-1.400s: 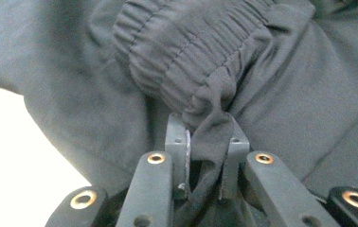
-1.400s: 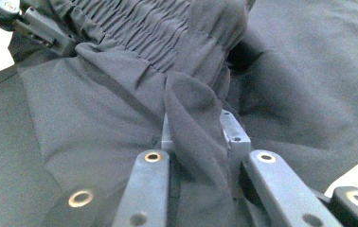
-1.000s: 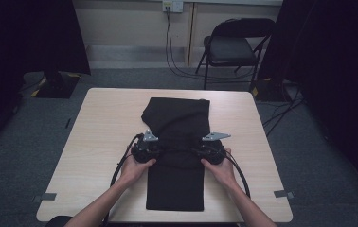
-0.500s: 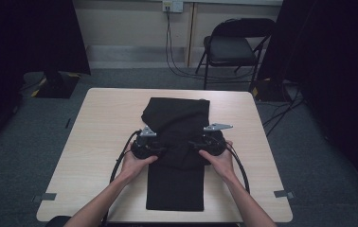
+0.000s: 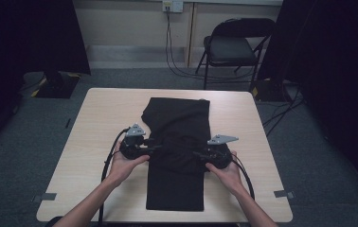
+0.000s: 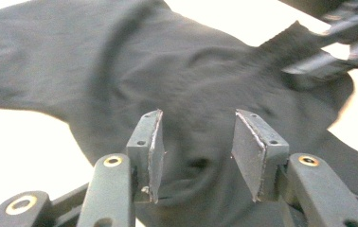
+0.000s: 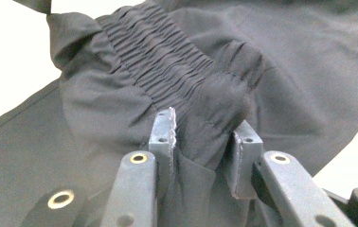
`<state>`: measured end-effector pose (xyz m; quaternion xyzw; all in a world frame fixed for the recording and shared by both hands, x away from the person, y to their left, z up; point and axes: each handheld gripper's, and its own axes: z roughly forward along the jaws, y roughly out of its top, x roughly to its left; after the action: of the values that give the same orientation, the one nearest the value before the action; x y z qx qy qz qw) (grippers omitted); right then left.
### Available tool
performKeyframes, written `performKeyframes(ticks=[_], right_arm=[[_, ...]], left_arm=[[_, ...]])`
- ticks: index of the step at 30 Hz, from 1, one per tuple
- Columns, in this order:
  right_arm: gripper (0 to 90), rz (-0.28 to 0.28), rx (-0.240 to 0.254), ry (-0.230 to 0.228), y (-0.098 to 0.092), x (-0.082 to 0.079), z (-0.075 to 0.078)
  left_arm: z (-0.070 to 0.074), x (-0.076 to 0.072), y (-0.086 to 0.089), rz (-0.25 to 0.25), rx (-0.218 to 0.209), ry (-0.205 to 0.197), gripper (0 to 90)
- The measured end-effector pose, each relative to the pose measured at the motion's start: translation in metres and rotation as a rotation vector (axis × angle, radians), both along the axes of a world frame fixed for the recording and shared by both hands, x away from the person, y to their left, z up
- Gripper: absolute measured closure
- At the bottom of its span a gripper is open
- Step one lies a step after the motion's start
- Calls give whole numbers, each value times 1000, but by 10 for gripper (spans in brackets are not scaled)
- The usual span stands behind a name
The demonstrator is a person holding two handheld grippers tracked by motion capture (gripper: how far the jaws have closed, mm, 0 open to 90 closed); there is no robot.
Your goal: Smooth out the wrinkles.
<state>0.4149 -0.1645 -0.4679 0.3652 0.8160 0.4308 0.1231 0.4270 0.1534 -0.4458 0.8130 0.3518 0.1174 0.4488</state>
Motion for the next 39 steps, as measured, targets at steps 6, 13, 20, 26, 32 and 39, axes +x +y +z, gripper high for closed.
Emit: performKeyframes(ticks=[6, 13, 20, 26, 32, 39], right_arm=[[523, -20, 3, 20, -5, 4, -5], [399, -68, 15, -25, 0, 23, 2], [484, 25, -9, 29, 12, 20, -8], [534, 85, 28, 10, 10, 0, 7], [703, 127, 39, 10, 4, -27, 10], [573, 170, 8, 23, -4, -53, 8]], left_arm=[[-23, 26, 5, 122, 43, 61, 506], [-43, 51, -12, 96, 137, 114, 438], [-37, 36, -18, 54, 137, 92, 412], [-22, 15, -14, -4, 102, 55, 411], [-25, 25, -11, 73, 114, 43, 415], [-32, 24, -25, -22, 116, 63, 419]])
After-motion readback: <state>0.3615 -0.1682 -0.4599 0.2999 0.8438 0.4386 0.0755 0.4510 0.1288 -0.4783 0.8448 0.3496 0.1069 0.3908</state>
